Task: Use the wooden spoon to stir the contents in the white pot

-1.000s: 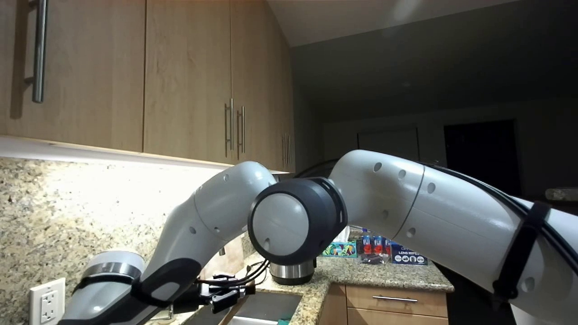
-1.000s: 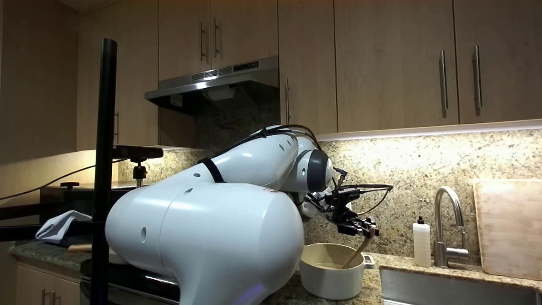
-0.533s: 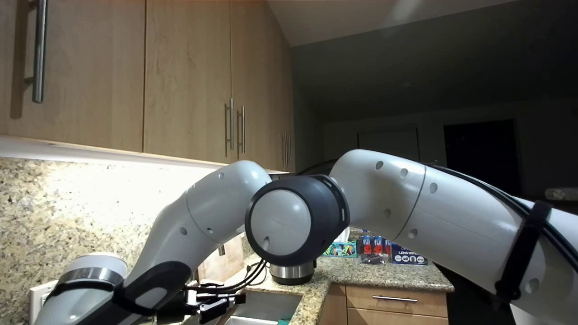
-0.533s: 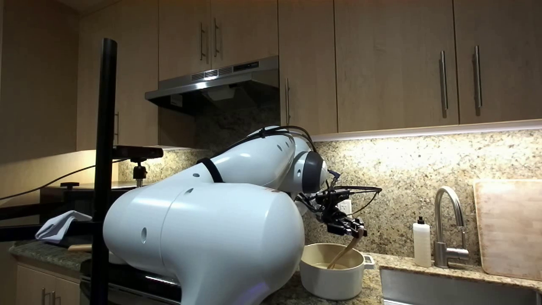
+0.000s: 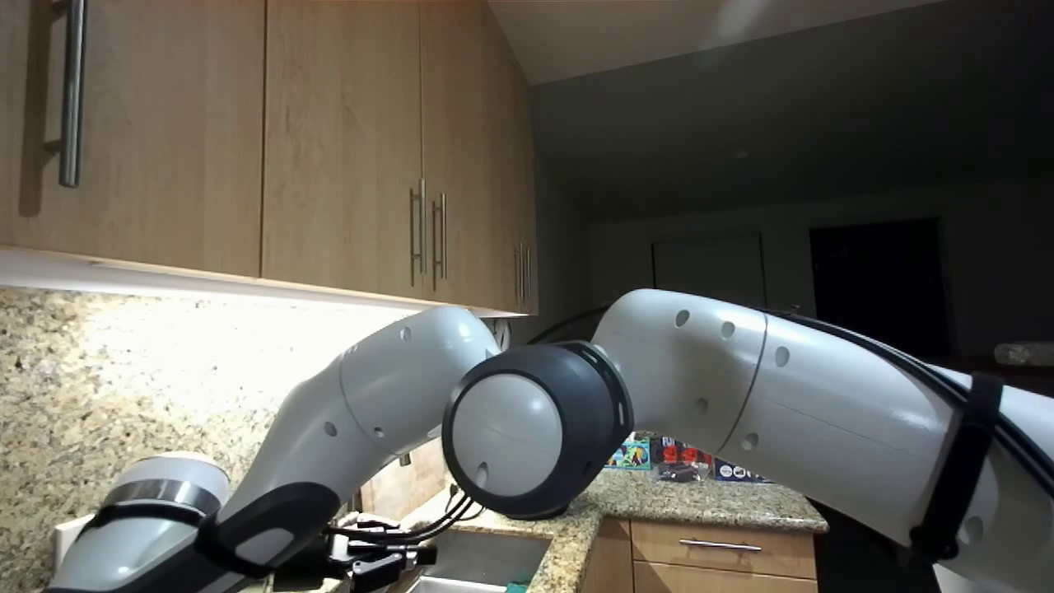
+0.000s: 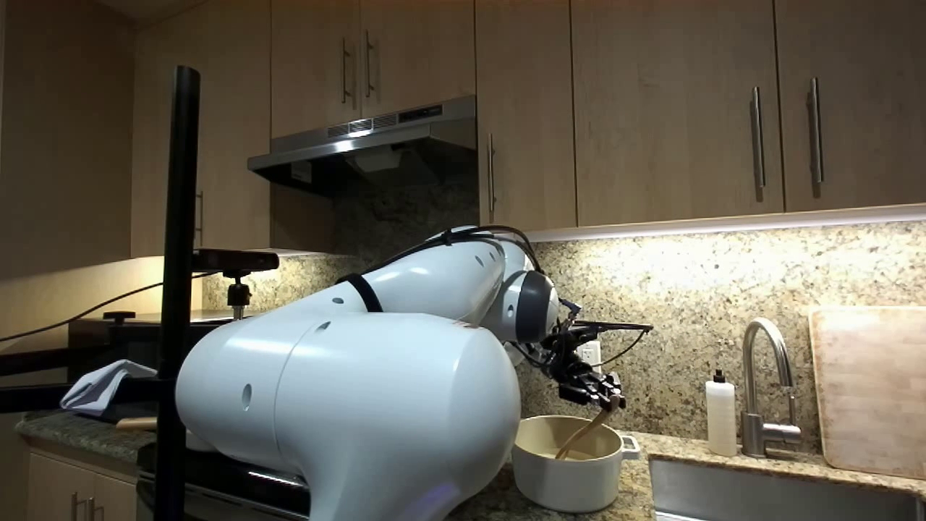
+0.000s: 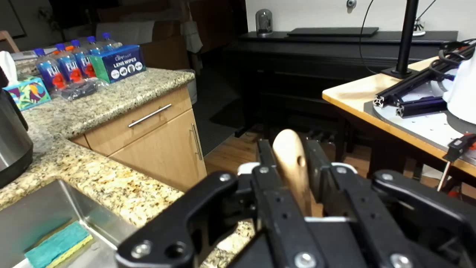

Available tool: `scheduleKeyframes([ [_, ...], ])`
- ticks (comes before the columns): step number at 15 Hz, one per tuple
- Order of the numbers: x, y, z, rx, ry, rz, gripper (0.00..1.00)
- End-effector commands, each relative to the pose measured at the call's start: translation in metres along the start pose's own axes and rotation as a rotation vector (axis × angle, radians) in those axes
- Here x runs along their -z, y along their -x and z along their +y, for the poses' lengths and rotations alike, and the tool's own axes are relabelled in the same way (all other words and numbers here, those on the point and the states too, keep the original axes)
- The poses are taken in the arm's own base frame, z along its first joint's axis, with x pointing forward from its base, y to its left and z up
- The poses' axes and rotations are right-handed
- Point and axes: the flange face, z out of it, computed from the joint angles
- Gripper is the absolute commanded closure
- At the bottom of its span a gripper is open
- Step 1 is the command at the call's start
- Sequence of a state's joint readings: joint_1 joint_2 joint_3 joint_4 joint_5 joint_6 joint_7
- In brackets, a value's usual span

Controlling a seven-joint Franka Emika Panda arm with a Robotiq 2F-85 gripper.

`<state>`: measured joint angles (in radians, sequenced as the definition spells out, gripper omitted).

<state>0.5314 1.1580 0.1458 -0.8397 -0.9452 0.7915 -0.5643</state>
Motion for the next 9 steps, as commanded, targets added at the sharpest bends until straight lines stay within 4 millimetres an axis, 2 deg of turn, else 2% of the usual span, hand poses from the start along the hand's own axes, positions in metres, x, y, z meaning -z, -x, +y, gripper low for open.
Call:
scheduleKeyframes([
  [1,0.014,0.022,0.010,0.048,-0.074,0.168,0.90],
  [3,0.019,0.030,0.016,0.060,-0.122,0.252,0.90],
  [5,0.019,0.025,0.018,0.069,-0.168,0.291,0.90],
  [9,-0.001,-0.002,0.016,0.020,-0.203,0.198,0.90],
])
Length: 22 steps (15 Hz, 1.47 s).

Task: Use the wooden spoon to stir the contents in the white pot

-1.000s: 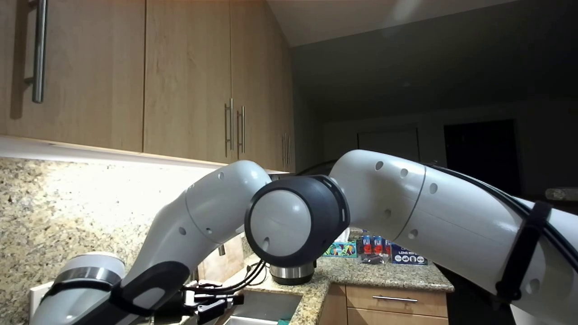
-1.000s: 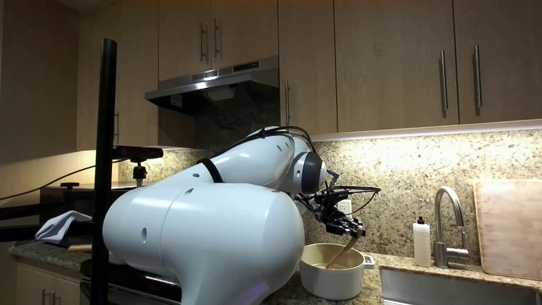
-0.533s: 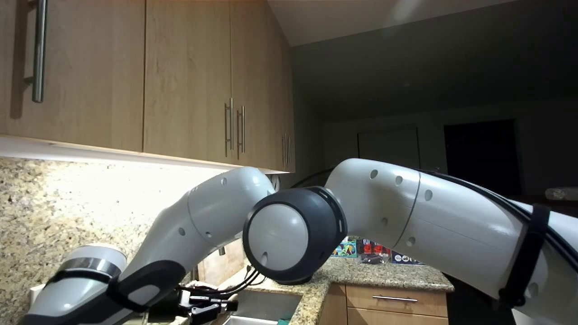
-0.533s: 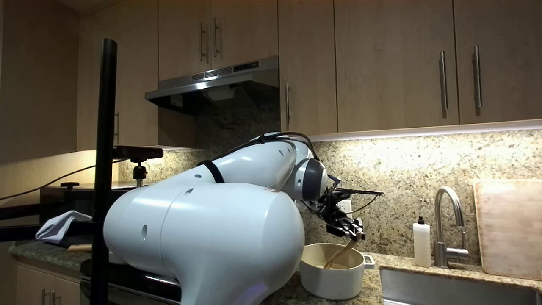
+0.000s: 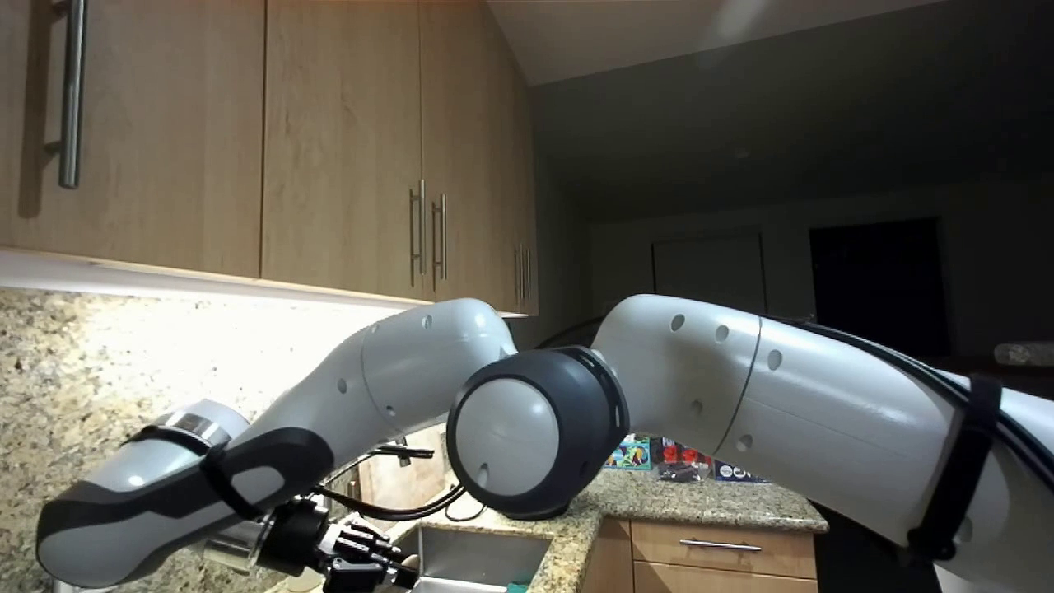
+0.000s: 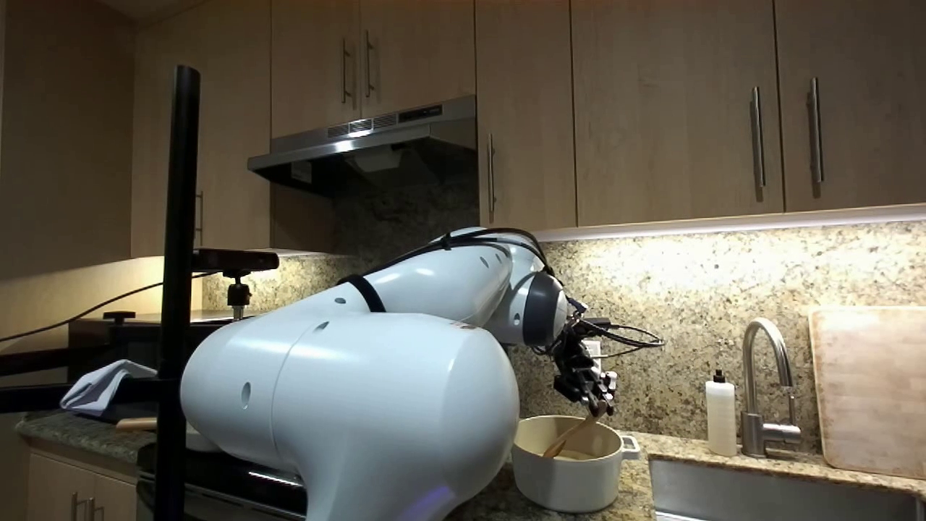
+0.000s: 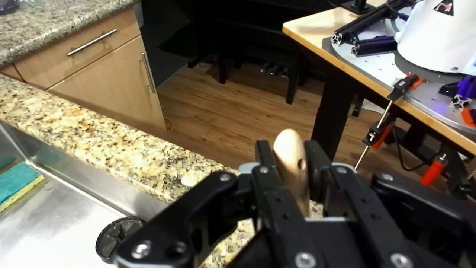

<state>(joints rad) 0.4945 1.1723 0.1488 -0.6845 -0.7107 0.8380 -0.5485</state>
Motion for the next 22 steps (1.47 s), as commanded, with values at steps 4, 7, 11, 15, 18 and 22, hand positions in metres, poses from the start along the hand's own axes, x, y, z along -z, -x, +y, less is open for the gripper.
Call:
scheduleKeyframes([
  [4,-0.042,-0.040,0.009,-0.093,-0.058,-0.090,0.91],
  [7,-0.048,-0.045,0.012,-0.126,-0.064,-0.101,0.91],
  [11,-0.042,-0.026,0.027,-0.211,-0.067,-0.081,0.91],
  [15,-0.033,0.000,0.034,-0.244,-0.069,-0.083,0.91],
  [18,-0.033,0.010,0.037,-0.268,-0.087,-0.101,0.91],
  [22,-0.030,0.014,0.027,-0.262,-0.075,-0.144,0.91],
])
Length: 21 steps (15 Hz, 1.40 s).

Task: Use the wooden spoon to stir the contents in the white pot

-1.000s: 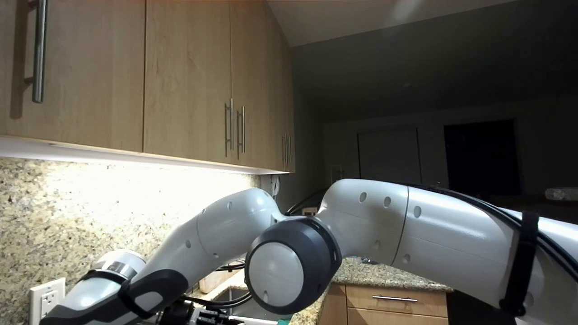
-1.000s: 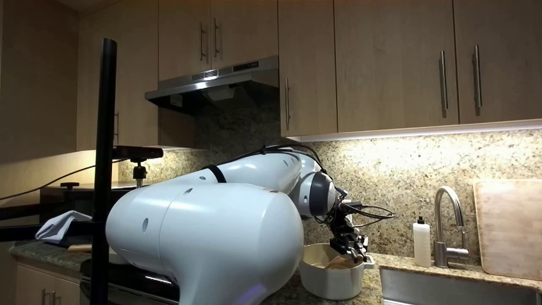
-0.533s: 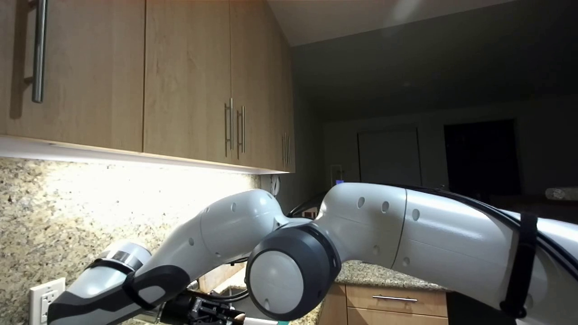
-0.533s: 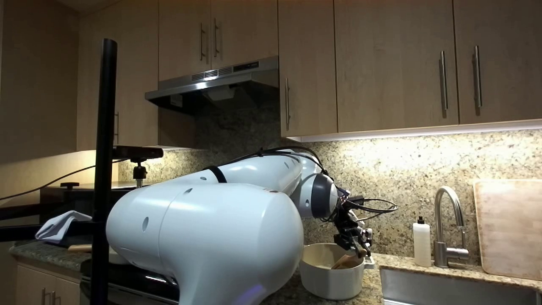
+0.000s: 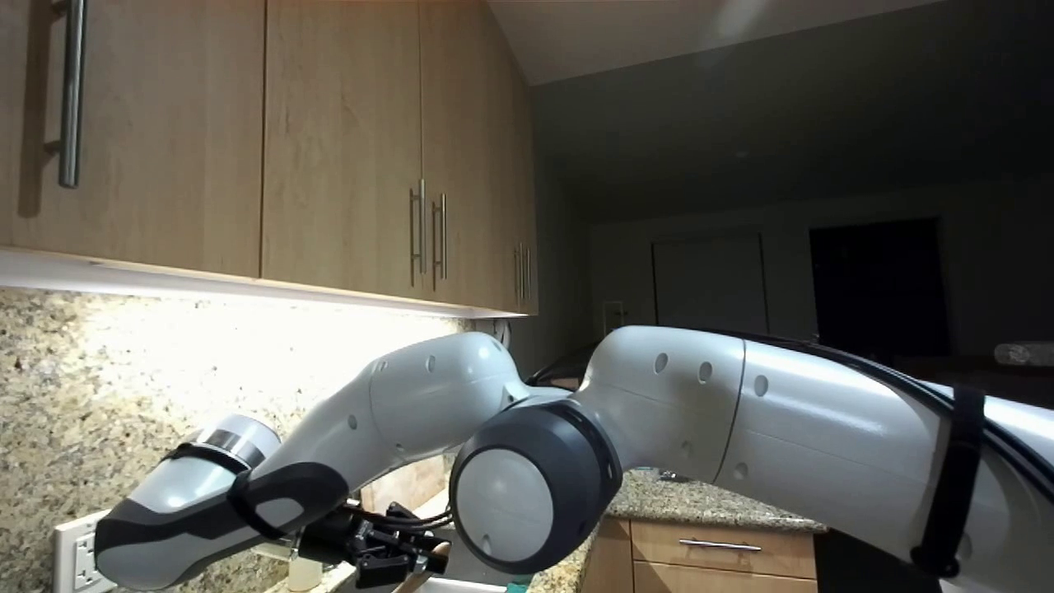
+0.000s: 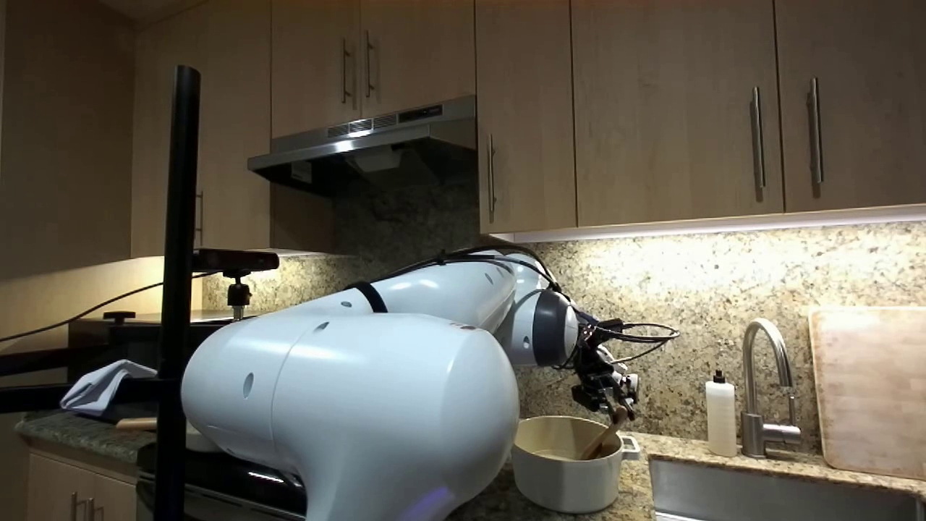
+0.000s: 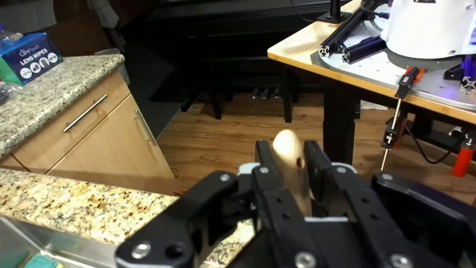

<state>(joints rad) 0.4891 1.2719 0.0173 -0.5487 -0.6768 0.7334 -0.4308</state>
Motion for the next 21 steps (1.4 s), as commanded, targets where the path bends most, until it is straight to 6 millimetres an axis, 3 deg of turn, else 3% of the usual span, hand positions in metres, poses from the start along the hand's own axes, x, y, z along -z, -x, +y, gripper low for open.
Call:
scheduleKeyframes([
  [1,0.005,0.014,-0.008,-0.030,0.015,-0.042,0.91],
  [11,0.042,0.032,-0.075,0.010,0.147,-0.067,0.91],
  [16,0.043,0.048,-0.072,0.011,0.168,-0.110,0.91],
  [21,0.038,0.064,-0.051,-0.013,0.177,-0.136,0.91],
])
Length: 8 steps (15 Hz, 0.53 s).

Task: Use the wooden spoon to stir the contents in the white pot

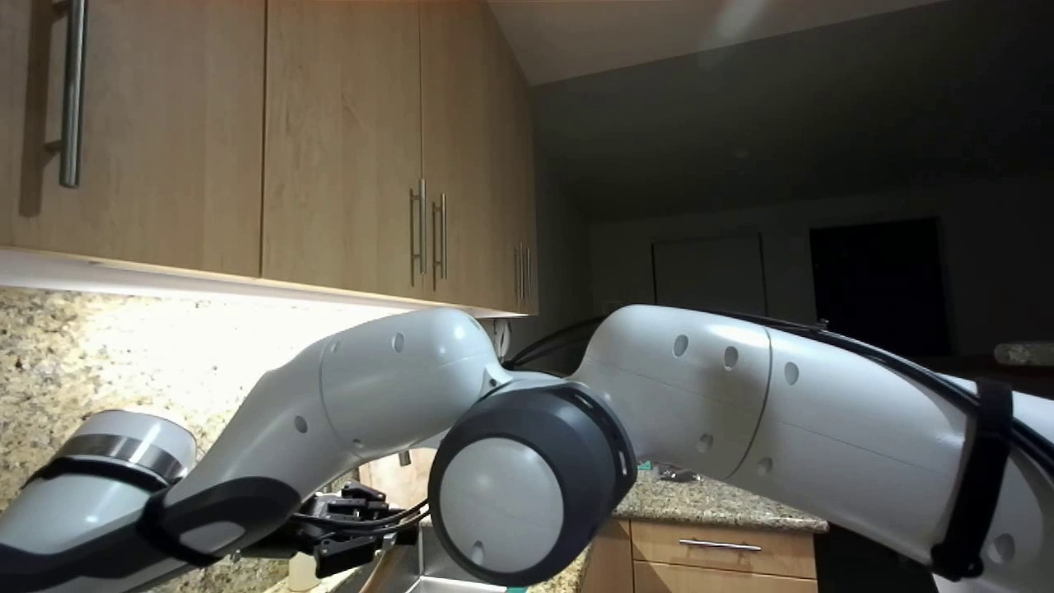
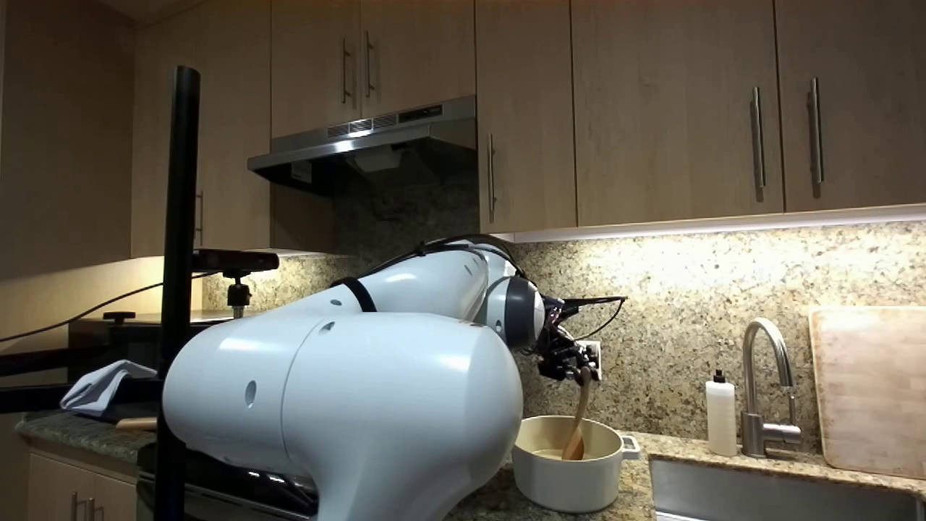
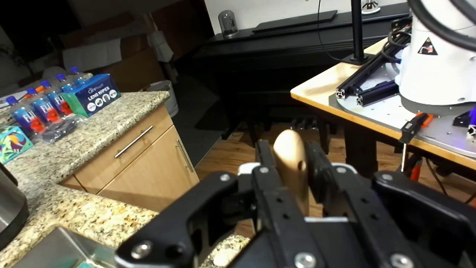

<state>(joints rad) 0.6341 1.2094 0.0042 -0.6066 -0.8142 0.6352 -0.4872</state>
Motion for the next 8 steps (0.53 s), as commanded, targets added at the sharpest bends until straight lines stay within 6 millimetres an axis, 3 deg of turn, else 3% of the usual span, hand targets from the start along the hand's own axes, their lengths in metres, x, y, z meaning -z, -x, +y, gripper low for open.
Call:
scheduleKeyframes([
  [1,-0.013,0.019,0.017,0.008,0.008,-0.052,0.91],
  [5,-0.030,0.020,0.033,-0.002,-0.010,-0.069,0.91],
  [8,-0.039,0.010,0.032,0.016,-0.002,-0.092,0.91],
])
